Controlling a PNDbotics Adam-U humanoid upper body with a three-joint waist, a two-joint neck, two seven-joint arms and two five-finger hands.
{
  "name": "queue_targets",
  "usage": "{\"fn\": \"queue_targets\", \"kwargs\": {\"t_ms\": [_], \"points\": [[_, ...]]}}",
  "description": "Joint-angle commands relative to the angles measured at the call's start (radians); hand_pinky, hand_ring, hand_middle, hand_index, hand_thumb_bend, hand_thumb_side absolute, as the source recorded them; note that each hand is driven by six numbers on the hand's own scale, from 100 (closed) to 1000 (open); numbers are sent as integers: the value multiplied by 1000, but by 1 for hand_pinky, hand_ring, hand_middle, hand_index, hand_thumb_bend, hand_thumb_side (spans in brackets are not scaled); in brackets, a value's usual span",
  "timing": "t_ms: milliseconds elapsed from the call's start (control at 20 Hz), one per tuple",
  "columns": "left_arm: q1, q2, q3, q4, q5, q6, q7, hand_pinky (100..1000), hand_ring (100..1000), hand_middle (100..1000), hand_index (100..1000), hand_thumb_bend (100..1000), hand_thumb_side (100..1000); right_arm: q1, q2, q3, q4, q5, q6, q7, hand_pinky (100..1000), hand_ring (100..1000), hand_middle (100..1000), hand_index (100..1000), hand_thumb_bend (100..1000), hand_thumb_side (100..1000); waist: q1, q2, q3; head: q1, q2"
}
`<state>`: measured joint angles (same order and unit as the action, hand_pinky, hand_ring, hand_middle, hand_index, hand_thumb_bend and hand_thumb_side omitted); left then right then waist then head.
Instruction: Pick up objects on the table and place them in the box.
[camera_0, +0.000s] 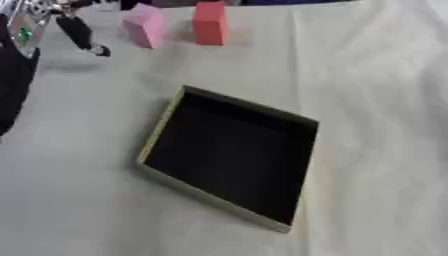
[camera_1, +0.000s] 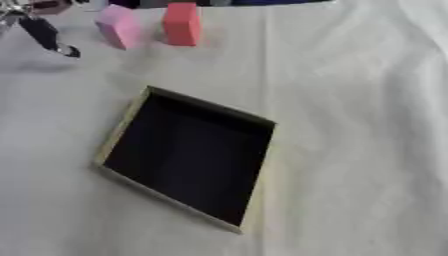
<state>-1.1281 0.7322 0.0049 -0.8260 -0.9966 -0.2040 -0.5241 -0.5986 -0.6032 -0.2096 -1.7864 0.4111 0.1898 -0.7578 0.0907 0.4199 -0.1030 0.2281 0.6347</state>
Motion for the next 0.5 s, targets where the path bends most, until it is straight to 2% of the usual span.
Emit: {"fn": "queue_targets", "kwargs": {"t_ms": [50, 500], "points": [[-23, 50, 16, -2, 4, -2, 24, 886, 916, 912, 966, 553, 100, -19, -32, -10, -7, -12, -1, -6, 828, 820, 723, 751, 100, 619, -1, -16, -5, 12, -21], [-27, 63, 21, -3, 49, 2, 0, 872, 908, 915, 954, 529, 100, -40, -28, -9, -14, -18, -3, -10, 827, 819, 720, 750, 100, 619, 5, 8, -31, 27, -54]]}}
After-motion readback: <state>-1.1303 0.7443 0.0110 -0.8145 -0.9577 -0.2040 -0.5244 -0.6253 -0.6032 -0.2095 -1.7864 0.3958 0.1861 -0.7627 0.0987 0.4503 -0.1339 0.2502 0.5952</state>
